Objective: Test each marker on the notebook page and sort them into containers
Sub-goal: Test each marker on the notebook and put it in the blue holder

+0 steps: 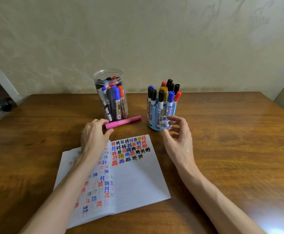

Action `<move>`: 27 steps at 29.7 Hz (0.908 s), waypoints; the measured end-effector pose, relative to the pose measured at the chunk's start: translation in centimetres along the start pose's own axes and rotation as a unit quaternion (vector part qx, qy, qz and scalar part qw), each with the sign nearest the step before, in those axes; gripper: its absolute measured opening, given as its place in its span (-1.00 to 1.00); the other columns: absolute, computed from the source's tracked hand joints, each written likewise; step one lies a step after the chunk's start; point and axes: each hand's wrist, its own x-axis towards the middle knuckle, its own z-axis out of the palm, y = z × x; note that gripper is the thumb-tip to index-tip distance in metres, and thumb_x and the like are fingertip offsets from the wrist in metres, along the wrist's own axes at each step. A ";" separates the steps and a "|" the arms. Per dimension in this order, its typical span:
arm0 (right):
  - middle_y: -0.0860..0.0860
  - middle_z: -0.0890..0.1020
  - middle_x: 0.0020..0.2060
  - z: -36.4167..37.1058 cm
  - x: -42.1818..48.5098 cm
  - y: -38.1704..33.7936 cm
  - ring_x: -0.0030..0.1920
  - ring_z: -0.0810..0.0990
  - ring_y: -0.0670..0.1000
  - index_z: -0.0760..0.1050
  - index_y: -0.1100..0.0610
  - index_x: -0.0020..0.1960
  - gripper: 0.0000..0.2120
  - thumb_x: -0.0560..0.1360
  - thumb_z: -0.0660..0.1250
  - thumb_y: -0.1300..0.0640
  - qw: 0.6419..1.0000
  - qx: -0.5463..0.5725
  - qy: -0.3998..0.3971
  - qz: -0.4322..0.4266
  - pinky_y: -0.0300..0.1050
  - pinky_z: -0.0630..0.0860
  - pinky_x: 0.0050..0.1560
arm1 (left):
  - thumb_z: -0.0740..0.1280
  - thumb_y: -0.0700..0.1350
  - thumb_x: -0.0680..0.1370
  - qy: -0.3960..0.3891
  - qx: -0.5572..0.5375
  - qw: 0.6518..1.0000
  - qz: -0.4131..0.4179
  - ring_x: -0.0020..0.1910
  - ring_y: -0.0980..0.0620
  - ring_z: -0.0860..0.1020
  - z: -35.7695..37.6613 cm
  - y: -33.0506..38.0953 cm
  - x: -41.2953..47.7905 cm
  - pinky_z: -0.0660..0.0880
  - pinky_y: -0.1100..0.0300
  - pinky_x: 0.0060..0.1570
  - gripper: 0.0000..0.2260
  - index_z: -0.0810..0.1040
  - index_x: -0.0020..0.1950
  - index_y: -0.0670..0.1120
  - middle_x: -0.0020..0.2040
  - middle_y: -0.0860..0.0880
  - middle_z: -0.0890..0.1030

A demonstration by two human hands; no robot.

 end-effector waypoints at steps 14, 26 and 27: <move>-0.11 0.73 -0.26 0.9 -1.3 -1.5 -0.23 0.68 -0.15 0.70 0.12 0.12 -0.74 0.57 0.48 -0.04 0.979 0.094 -0.174 0.046 -0.21 0.59 -0.21 | 0.47 -0.05 0.57 -0.139 -0.202 0.968 0.056 0.07 0.18 0.59 -4.3 1.7 -3.9 0.54 0.24 -0.05 -0.82 0.66 0.16 0.12 0.04 0.18 0.66; 0.18 0.67 -0.30 1.2 -1.7 -1.6 -0.31 0.60 0.06 0.70 0.17 -0.03 -0.76 0.57 0.49 -0.02 0.974 0.153 -0.160 0.051 -0.08 0.55 -0.25 | 0.45 0.07 0.52 -0.207 -0.268 0.928 0.156 0.07 0.29 0.61 -4.3 3.6 -6.1 0.52 0.41 0.03 -0.76 0.64 0.17 0.12 -0.02 0.27 0.67; 0.15 0.68 -0.31 1.2 -1.7 -1.5 -0.31 0.61 0.05 0.70 0.19 -0.03 -0.75 0.57 0.49 -0.02 0.974 0.150 -0.165 0.050 -0.08 0.54 -0.25 | 0.44 0.13 0.49 -0.211 -0.272 0.926 0.159 0.07 0.25 0.62 -4.2 3.5 -6.2 0.54 0.36 0.03 -0.72 0.65 0.17 0.10 -0.02 0.24 0.68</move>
